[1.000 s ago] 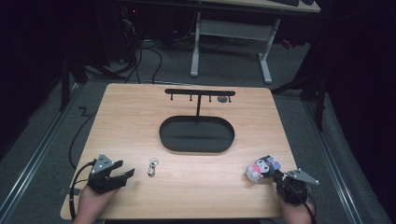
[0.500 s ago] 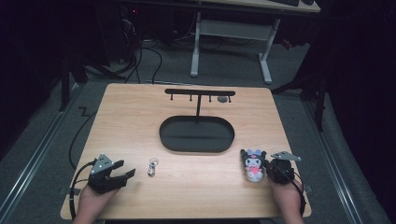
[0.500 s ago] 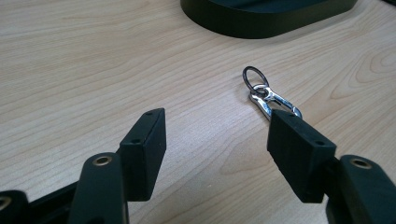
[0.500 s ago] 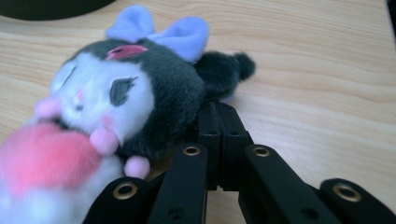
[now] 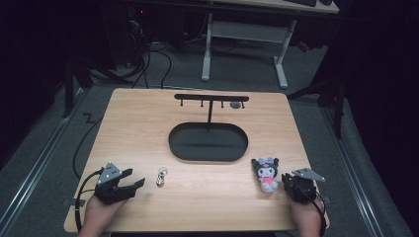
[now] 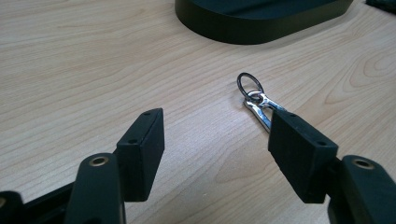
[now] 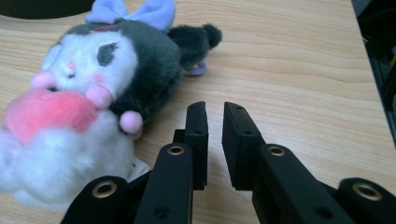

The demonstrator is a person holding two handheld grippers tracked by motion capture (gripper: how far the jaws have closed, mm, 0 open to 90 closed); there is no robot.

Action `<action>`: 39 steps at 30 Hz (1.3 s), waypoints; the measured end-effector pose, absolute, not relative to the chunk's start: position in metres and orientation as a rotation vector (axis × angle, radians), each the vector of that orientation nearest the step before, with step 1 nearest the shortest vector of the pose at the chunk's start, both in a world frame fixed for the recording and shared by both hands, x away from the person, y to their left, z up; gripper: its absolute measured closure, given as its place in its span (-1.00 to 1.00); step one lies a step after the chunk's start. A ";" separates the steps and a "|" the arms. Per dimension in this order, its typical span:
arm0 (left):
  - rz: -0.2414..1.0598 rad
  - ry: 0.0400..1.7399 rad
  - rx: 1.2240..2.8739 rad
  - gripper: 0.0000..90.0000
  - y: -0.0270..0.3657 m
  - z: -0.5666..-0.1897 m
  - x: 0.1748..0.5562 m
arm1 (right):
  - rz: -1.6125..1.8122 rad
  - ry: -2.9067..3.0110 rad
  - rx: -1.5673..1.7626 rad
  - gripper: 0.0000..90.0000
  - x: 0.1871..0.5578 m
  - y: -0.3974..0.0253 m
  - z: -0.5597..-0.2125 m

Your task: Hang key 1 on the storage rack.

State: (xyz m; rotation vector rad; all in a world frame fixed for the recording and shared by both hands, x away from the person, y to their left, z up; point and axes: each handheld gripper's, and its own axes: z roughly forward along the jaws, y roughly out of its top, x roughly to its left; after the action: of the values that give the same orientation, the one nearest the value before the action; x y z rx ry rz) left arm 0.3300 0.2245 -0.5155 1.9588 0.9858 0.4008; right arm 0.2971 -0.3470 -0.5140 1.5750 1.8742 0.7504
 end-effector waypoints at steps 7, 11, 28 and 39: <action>0.396 0.989 1.964 -0.18 0.223 -0.516 0.329 | 0.754 1.881 1.566 0.77 0.295 -0.347 -0.513; 0.382 0.990 1.966 -0.19 0.222 -0.517 0.330 | 0.736 1.880 1.593 0.76 0.292 -0.346 -0.513; 0.347 0.926 1.965 -0.20 0.219 -0.513 0.329 | 0.533 2.030 1.712 0.66 0.298 -0.332 -0.495; 0.343 0.926 1.976 -0.19 0.217 -0.514 0.332 | 0.410 2.181 1.696 0.62 0.313 -0.333 -0.483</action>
State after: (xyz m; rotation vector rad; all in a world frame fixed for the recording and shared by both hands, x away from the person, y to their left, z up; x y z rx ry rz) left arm 0.3322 0.2173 -0.5144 1.9756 0.9257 0.3431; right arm 0.3134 -0.3326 -0.4833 1.6961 2.1813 0.4097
